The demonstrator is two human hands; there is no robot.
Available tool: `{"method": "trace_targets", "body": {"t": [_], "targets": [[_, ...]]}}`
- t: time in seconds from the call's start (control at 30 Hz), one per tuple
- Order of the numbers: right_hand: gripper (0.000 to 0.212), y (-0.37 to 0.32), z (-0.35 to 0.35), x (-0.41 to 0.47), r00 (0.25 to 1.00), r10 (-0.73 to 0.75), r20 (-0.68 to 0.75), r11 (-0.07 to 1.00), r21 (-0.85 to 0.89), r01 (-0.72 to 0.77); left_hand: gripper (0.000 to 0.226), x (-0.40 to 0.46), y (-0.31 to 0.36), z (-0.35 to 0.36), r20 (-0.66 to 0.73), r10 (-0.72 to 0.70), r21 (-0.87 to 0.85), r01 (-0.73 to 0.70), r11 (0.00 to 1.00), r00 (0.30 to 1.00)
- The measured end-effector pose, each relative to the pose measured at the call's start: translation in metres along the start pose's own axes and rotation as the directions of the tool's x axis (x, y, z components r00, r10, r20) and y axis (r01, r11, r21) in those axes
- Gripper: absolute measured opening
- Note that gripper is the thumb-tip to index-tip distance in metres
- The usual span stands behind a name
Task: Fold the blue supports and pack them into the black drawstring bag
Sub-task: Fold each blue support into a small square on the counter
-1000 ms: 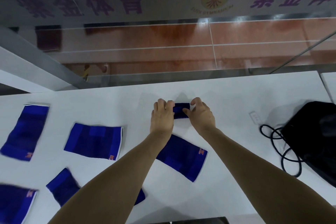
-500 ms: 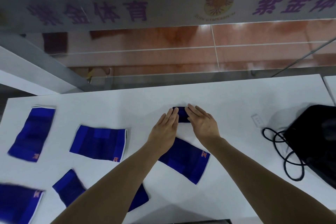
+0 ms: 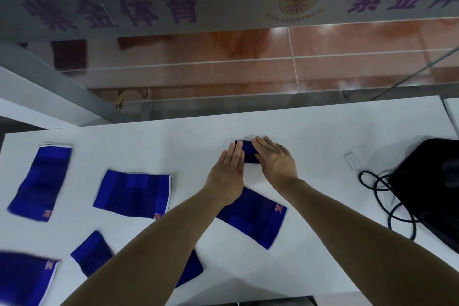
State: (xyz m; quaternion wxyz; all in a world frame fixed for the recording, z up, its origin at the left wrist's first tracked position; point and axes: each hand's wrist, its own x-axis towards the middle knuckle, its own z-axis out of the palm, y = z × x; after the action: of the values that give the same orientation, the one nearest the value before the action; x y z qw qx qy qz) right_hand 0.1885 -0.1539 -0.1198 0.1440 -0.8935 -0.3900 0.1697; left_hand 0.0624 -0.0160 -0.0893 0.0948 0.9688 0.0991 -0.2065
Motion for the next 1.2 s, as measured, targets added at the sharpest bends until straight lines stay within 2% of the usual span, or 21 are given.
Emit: {"method": "trace_targets", "body": {"t": [0.13, 0.4, 0.57, 0.67, 0.77, 0.93, 1.2], "targets": [[0.047, 0.002, 0.000, -0.001, 1.000, -0.013, -0.017, 1.000, 0.019, 0.013, 0.067, 0.000, 0.000, 0.000, 0.005, 0.009, 0.009, -0.009, 1.000, 1.000], [0.049, -0.006, -0.003, 0.003, 0.997, 0.069, 0.030, 0.997, 0.044, -0.071, 0.071, 0.000, 0.007, -0.005, 0.021, -0.038, 0.017, 0.038, 0.999, 0.999], [0.043, -0.007, -0.011, 0.006, 0.999, 0.049, 0.020, 0.994, 0.092, -0.051, 0.066, -0.005, 0.013, -0.015, -0.015, -0.085, 0.032, 0.086, 0.996, 0.996], [0.039, -0.011, -0.016, 0.002, 1.000, 0.030, -0.001, 0.998, 0.059, -0.029, 0.071, -0.015, 0.017, -0.017, -0.023, -0.119, -0.028, 0.119, 0.993, 0.993], [0.039, -0.013, -0.019, -0.007, 0.994, 0.019, -0.105, 0.999, 0.051, -0.014, 0.073, -0.031, 0.021, -0.018, -0.070, -0.206, -0.142, 0.195, 0.971, 0.976], [0.032, -0.032, -0.023, -0.034, 0.967, -0.010, -0.255, 0.988, 0.148, 0.049, 0.057, -0.072, 0.023, -0.018, -0.172, -0.415, -0.404, 0.320, 0.857, 0.893], [0.027, -0.106, -0.003, -0.093, 0.978, -0.044, -0.206, 0.974, 0.209, 0.088, 0.051, -0.168, -0.006, 0.018, -0.150, -0.551, -0.540, 0.398, 0.741, 0.821]]}}
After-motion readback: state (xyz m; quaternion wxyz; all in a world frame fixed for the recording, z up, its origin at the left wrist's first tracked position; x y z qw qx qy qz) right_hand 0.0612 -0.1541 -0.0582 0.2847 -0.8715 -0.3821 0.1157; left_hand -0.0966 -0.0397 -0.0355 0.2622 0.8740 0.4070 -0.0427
